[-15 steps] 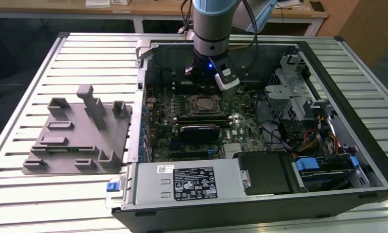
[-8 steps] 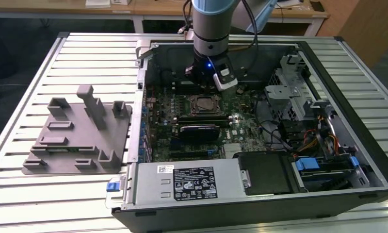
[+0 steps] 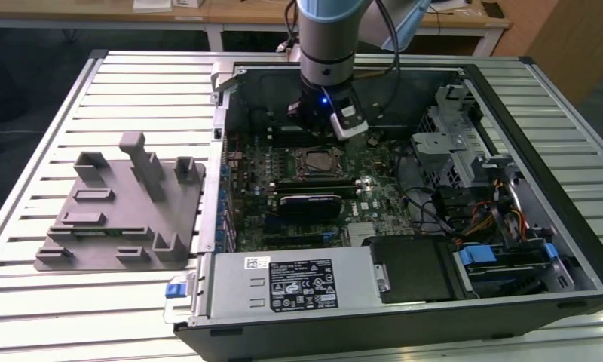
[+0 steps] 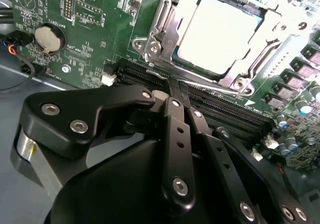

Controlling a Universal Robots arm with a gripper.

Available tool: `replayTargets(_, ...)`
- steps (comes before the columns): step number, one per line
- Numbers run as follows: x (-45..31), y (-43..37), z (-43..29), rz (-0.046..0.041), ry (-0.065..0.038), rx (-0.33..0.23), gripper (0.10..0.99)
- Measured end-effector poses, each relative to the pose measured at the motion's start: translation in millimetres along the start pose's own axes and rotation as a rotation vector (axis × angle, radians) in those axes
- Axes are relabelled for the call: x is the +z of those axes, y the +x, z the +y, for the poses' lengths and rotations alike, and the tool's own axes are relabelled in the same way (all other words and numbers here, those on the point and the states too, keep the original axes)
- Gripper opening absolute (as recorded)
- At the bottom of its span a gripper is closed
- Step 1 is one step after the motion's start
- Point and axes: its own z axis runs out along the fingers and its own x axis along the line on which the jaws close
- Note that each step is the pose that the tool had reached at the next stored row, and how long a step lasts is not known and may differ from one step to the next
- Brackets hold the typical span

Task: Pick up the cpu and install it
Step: 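Install the first cpu locking lever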

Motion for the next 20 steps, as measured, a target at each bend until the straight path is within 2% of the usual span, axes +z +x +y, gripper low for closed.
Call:
replayTargets(8, 4.3, 1.2, -1.6, -0.0043, 0.011, 0.000, 0.106)
replayTargets(11, 5.9, 1.4, -1.6, -0.0063, 0.011, -0.001, 0.106)
replayTargets(17, 5.1, 1.6, -1.6, -0.0061, 0.012, -0.001, 0.106)
replayTargets(20, -0.9, 1.3, -0.5, -0.0061, 0.012, -0.001, 0.106)
